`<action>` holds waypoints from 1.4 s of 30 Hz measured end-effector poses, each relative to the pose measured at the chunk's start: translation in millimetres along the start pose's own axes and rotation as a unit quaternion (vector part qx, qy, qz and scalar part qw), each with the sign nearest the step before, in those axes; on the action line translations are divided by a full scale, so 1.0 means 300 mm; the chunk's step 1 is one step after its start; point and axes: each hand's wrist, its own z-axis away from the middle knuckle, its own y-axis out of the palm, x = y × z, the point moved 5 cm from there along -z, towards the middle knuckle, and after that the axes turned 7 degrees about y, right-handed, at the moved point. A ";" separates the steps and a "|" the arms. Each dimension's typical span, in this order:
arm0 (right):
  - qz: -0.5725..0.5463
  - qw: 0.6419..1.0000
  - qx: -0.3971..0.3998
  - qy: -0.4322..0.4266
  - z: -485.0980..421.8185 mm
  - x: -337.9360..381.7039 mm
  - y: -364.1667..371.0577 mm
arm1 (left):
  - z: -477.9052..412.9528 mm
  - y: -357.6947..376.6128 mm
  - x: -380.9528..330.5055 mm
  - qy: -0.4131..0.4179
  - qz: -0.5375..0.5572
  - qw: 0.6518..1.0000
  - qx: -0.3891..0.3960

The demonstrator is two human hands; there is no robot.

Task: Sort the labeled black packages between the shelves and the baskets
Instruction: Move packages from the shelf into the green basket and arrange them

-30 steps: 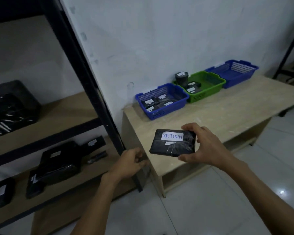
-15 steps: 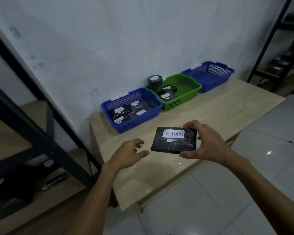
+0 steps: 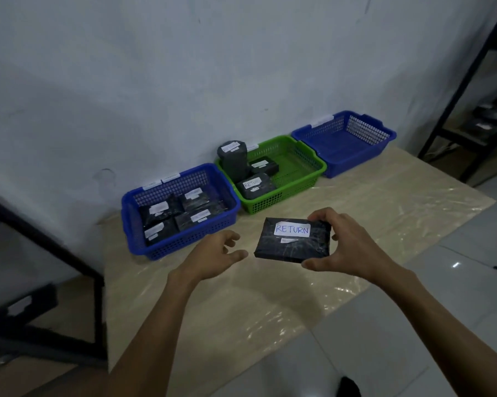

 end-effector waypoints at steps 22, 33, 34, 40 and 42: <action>0.047 0.984 0.157 -0.065 -0.959 -0.510 -0.157 | -0.825 0.182 -0.104 -0.093 0.048 0.988 -0.113; 0.133 0.951 0.239 -0.146 -1.395 -0.583 0.010 | -1.054 0.326 -0.013 -0.131 0.072 0.977 -0.151; 0.153 0.942 0.248 -0.166 -1.412 -0.585 0.035 | -1.056 0.335 -0.006 -0.143 0.078 0.972 -0.169; 0.216 0.905 0.295 -0.218 -1.462 -0.630 0.164 | -1.062 0.335 -0.001 -0.158 0.029 0.965 -0.207; 0.221 0.902 0.311 -0.205 -1.467 -0.647 0.186 | -1.065 0.337 -0.013 -0.156 0.004 0.967 -0.203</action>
